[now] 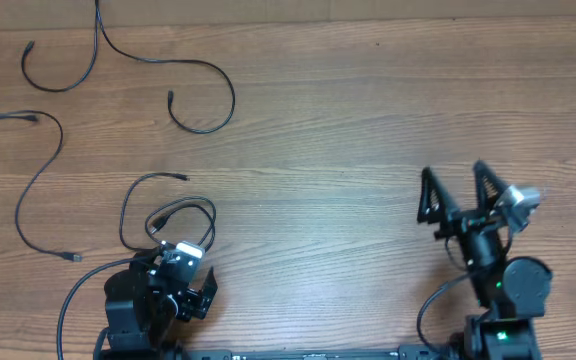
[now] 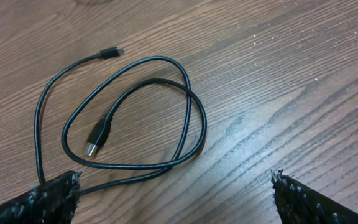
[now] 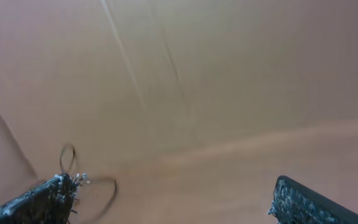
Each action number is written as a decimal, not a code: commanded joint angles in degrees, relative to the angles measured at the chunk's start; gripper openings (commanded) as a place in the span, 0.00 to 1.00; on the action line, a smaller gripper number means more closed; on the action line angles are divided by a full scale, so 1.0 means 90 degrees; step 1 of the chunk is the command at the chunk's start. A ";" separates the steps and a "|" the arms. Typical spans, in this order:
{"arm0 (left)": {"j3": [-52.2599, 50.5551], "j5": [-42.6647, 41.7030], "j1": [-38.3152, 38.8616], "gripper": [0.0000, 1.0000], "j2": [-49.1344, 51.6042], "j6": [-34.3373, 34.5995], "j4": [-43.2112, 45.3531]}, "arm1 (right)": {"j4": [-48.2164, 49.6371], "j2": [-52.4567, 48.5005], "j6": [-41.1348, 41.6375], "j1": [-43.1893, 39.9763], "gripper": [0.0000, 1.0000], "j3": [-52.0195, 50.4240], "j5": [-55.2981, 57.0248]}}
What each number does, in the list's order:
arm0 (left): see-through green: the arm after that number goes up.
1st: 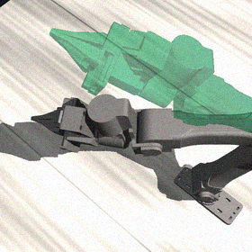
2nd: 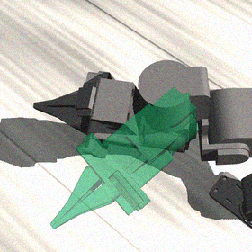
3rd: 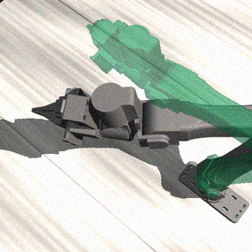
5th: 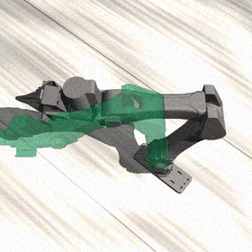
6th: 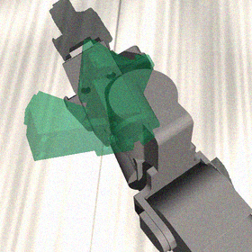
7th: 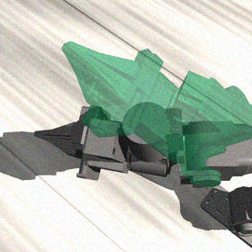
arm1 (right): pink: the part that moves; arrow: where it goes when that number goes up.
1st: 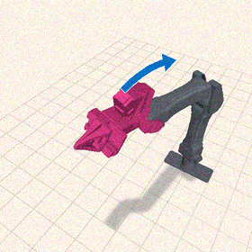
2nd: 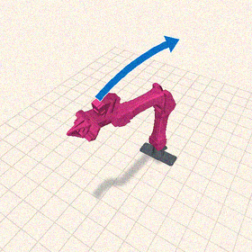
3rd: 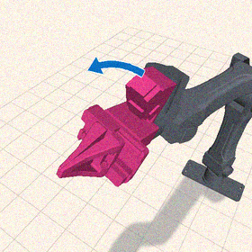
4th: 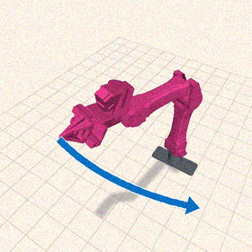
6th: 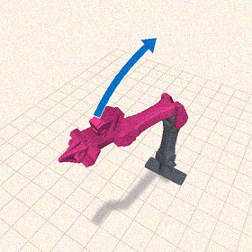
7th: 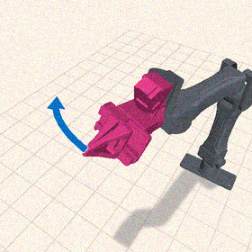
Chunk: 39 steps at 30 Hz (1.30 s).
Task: Untangle cables
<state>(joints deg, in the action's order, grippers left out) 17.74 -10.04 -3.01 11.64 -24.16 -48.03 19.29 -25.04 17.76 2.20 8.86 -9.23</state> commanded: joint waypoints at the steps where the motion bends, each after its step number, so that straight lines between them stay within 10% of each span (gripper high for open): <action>1: -0.0005 0.0015 0.0022 1.00 -0.0046 -0.0075 0.0007 | -0.0170 0.0624 -0.0029 -0.0066 1.00 -0.0505 0.0046; 20: -0.0005 0.0015 0.0022 1.00 -0.0046 -0.0073 0.0007 | -0.3036 0.2045 -0.0029 -0.0396 1.00 -0.0546 0.1052; 39: -0.0005 0.0015 0.0022 0.99 -0.0046 -0.0075 0.0005 | -0.2659 0.2778 -0.0027 -0.0396 1.00 -0.0933 0.1139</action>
<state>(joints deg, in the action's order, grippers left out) 17.72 -10.04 -3.01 11.62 -24.16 -48.07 -5.19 -2.59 17.76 -1.10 1.06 0.45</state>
